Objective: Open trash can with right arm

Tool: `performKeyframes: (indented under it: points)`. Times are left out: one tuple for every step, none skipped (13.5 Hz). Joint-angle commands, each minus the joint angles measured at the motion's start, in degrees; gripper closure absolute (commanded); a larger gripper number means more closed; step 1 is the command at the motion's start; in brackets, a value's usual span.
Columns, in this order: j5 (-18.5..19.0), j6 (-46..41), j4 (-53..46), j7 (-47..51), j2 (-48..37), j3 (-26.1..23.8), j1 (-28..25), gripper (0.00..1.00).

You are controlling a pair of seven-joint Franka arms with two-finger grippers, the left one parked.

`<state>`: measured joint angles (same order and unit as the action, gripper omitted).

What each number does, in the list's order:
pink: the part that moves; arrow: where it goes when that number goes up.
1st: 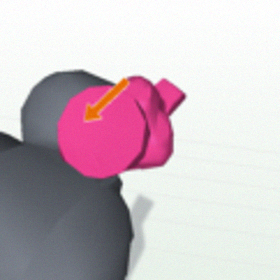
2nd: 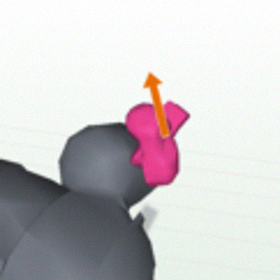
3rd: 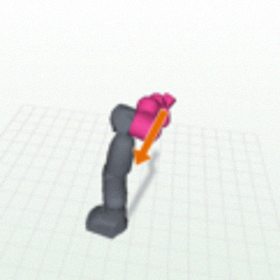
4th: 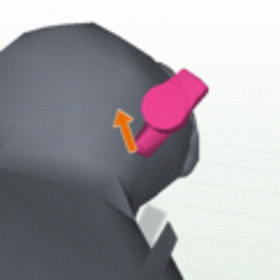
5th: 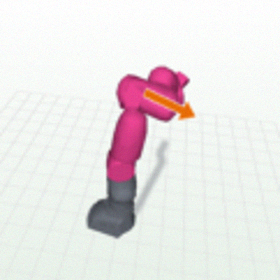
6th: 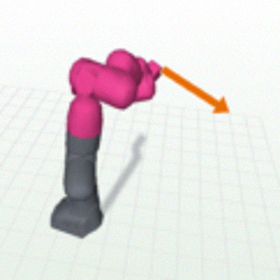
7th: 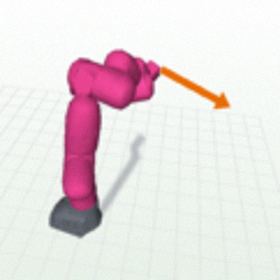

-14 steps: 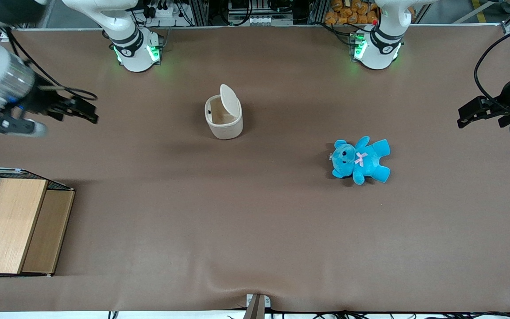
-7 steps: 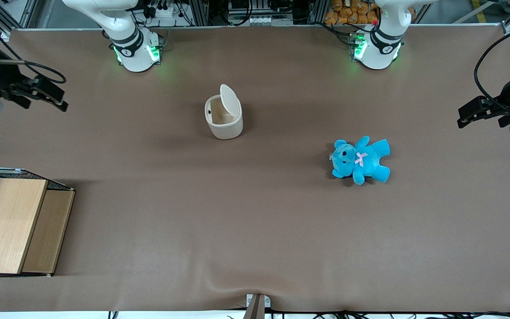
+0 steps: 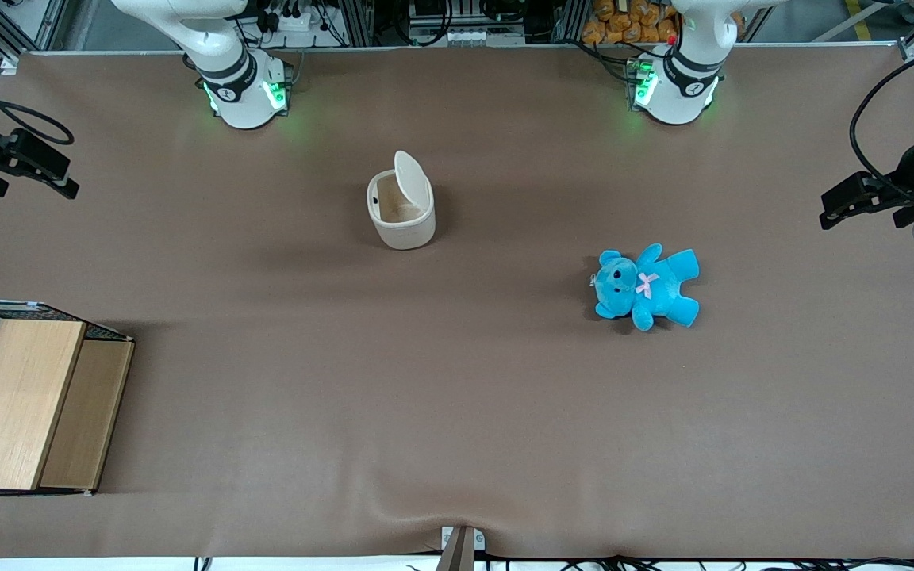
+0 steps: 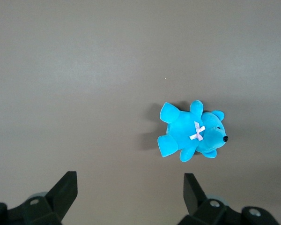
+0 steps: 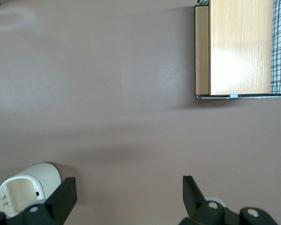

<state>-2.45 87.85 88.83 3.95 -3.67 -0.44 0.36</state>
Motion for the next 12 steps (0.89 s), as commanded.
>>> performKeyframes:
  points:
    - [0.6,0.9,-1.3,-1.1,0.9,-0.5,1.0,0.0]
    - [0.6,1.4,-1.3,-1.7,1.2,-0.5,1.0,0.0]
    - [0.7,1.4,-1.3,-2.7,1.2,-0.5,1.0,0.0]
    - [0.9,1.4,-1.0,-2.8,1.2,-0.5,0.9,0.0]
    - [0.9,1.2,-1.0,-3.0,1.2,-0.5,1.0,0.0]
    - [1.0,1.0,-1.0,-3.1,1.2,-0.5,1.0,0.0]
    - [1.3,0.8,-0.9,-3.8,1.2,-0.5,1.0,0.0]
    - [1.3,0.6,-0.9,-4.6,1.2,-0.5,1.0,0.0]
    - [1.4,0.6,-0.8,-4.7,1.2,-0.5,1.0,0.0]
    - [1.3,0.6,-0.8,-4.7,1.2,-0.5,1.0,0.0]
    - [1.4,0.6,-0.8,-4.6,1.2,-0.5,1.0,0.0]
    - [1.4,0.6,-0.9,-4.6,1.3,-0.5,1.0,0.0]
